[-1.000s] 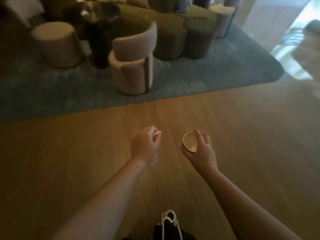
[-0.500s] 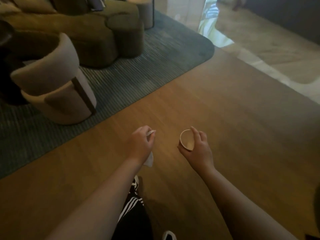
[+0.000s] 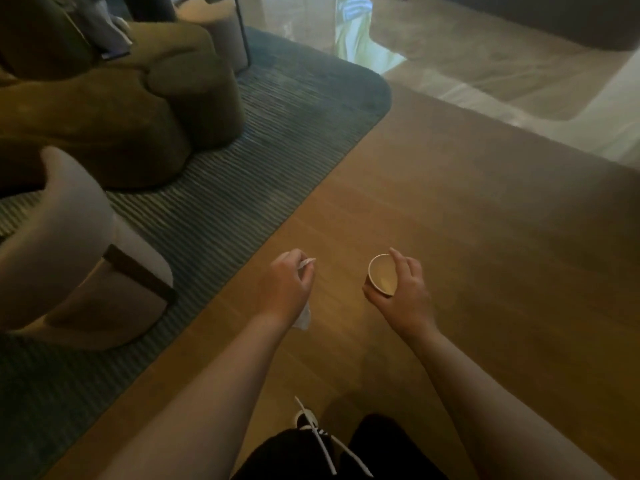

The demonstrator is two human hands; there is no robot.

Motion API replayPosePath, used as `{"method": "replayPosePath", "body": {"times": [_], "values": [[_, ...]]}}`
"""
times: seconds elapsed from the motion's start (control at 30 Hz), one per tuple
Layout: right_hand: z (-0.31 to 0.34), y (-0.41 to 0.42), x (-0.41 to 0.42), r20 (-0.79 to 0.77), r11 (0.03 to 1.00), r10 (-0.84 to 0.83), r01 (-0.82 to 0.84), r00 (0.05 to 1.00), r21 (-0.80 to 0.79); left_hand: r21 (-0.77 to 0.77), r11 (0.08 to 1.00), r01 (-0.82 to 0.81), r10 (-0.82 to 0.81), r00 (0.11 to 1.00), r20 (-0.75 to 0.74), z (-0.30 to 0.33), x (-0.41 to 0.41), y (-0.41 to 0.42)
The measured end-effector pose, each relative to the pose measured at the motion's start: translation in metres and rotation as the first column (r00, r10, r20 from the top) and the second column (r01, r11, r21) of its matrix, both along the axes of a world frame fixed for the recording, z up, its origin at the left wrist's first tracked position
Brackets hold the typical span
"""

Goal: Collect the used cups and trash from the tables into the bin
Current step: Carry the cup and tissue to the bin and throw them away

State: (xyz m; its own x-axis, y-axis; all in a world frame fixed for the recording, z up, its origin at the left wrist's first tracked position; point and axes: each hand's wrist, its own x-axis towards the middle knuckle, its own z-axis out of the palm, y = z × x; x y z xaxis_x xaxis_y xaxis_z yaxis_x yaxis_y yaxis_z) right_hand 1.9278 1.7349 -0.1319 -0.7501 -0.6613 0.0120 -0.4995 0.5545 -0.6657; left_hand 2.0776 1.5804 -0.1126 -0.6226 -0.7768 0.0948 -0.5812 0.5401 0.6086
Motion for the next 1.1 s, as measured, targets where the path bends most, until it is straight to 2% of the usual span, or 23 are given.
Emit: {"method": "replayPosePath", "body": {"times": [0.33,0.53,0.77,1.1], "values": [[-0.004,-0.073,-0.099,-0.055,0.991,-0.129,0.131,0.990,0.032,0.034,0.991,0.128,-0.127,0.992,-0.015,-0.011,-0.119,-0.093],[-0.010,-0.124,-0.203,-0.041,0.984,-0.176,0.176,0.984,0.006,0.018,0.984,0.175,-0.175,0.985,0.002,-0.021,-0.228,-0.152],[0.009,-0.176,-0.340,-0.069,0.979,-0.202,0.204,0.977,0.018,-0.029,0.982,0.184,-0.185,0.983,-0.015,0.000,-0.375,-0.208],[0.000,-0.235,-0.470,-0.051,0.964,-0.259,0.262,0.964,0.041,-0.033,0.970,0.239,-0.240,0.971,-0.022,-0.005,-0.521,-0.265]]}}
